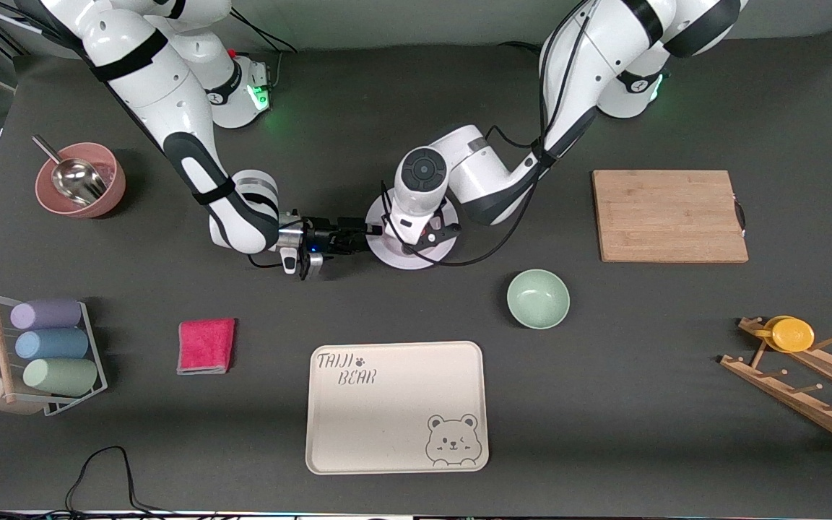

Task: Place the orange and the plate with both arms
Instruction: 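Carry the orange over the white plate with the left gripper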

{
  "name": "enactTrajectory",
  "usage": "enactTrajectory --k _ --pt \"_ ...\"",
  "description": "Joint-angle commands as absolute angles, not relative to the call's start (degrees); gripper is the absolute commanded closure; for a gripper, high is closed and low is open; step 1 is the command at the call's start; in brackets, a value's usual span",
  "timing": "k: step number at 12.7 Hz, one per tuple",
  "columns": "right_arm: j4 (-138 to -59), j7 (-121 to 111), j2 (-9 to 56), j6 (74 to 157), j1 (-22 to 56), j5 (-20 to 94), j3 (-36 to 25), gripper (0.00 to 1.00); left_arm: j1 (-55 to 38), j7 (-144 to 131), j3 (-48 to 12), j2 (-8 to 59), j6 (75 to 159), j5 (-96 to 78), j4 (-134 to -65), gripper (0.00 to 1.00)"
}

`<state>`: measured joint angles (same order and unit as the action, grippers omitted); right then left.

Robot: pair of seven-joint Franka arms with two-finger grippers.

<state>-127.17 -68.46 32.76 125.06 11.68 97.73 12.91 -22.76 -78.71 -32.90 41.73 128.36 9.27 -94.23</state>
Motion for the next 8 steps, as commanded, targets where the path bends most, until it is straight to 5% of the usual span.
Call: enactTrajectory --k 1,4,6,7,8 --pt "-126.9 -70.0 33.1 125.3 11.7 99.1 13.0 0.01 -23.8 -80.3 -31.6 42.2 128.5 9.9 -92.5 0.0" --pt "-127.5 -70.1 33.1 125.3 11.7 99.1 13.0 0.01 -23.1 -80.2 -31.3 41.4 127.4 10.5 -92.2 0.0" --pt "-127.8 -71.5 33.1 125.3 11.8 99.1 13.0 0.1 -20.3 -79.3 -30.1 37.6 125.0 10.6 -91.8 0.0" --pt "-128.1 -72.4 33.2 125.3 11.8 99.1 13.0 0.24 -19.2 -77.7 -29.9 35.6 122.7 10.6 -91.2 0.0" --pt "-128.5 -73.6 33.2 125.3 11.8 99.1 13.0 0.5 -17.2 -74.5 -29.8 33.3 119.8 10.6 -90.9 0.0"
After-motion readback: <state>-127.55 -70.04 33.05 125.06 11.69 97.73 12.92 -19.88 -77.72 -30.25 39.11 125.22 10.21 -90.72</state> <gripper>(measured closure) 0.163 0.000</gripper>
